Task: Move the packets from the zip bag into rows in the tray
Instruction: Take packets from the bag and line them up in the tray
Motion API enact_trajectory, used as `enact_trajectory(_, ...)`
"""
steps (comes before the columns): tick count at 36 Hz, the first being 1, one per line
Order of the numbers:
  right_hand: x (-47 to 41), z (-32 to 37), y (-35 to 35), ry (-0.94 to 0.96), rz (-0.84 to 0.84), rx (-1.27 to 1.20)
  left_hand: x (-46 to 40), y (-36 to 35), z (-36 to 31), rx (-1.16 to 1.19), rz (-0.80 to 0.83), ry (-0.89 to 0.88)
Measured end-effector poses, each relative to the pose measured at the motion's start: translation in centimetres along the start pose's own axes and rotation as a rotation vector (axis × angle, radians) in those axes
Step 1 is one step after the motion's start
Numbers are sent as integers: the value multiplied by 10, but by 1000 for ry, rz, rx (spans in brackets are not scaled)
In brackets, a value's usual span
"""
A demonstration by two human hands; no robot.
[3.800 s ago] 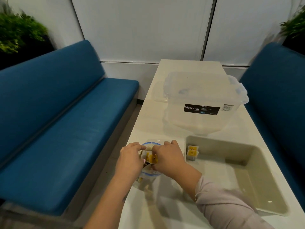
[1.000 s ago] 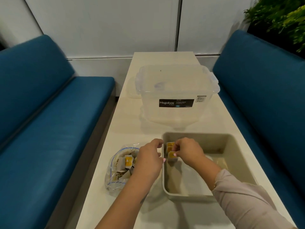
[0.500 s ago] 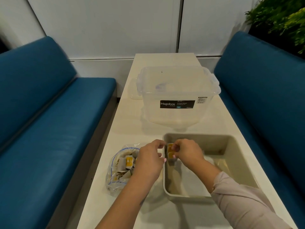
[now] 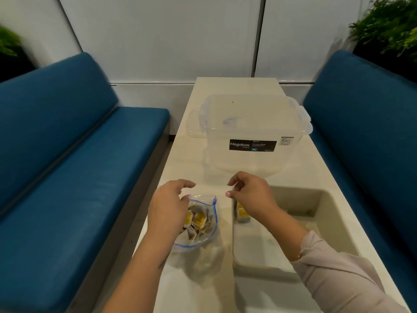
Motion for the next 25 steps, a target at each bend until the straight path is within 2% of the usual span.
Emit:
enact_trajectory(4, 4, 27, -22, 93, 127, 91, 1, 6, 15, -108, -25, -1)
enact_trajectory(9, 11, 48, -55, 196, 233, 332, 8, 5, 34, -155, 49, 71)
enact_trajectory(15, 20, 64, -94, 410, 276, 698, 16, -1, 47, -139, 99, 111)
enact_trajectory(18, 21, 67, -104, 450, 275, 810, 19, -3, 48, -133, 98, 111)
enact_trajectory(21, 19, 68, -108, 447, 272, 861, 20, -4, 48, -133, 107, 93)
enact_trajectory(25, 17, 67, -105, 451, 251, 806, 20, -4, 49, -117, 114, 93)
Point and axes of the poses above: each hand's wrist, its own x-axis away from the middle knuckle, its own y-axis out of the back of the hand, z = x × y, the point moved 6 cm from there along -x, towards the middle knuckle, and after that the axes turned 5 degrees about z, right-handed, at the moved point
